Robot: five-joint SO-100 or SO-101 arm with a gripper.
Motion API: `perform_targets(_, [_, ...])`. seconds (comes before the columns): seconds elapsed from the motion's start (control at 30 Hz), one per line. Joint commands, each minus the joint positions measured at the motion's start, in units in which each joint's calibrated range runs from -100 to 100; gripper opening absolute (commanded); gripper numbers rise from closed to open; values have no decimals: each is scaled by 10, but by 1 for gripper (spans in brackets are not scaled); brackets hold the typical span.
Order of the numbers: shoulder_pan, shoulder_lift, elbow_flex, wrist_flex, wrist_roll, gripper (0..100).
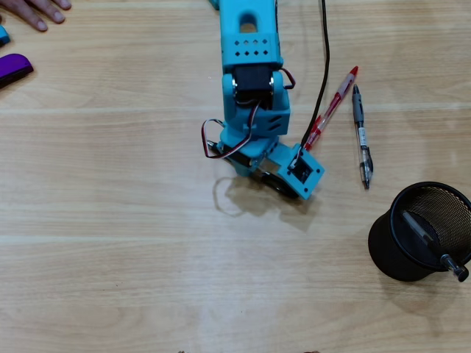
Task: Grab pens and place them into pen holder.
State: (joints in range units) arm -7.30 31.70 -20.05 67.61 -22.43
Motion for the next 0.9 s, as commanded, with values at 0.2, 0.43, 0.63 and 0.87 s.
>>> perform_targets(0.2, [-113, -153, -326, -179, -226, 2])
perform_targets(0.43, [-193, -19, -290, -357, -344, 2])
perform_targets(0.63, [-222, 26, -258, -366, -347, 2])
perform_targets(0.87, [-232, 36, -199, -419, -347, 2])
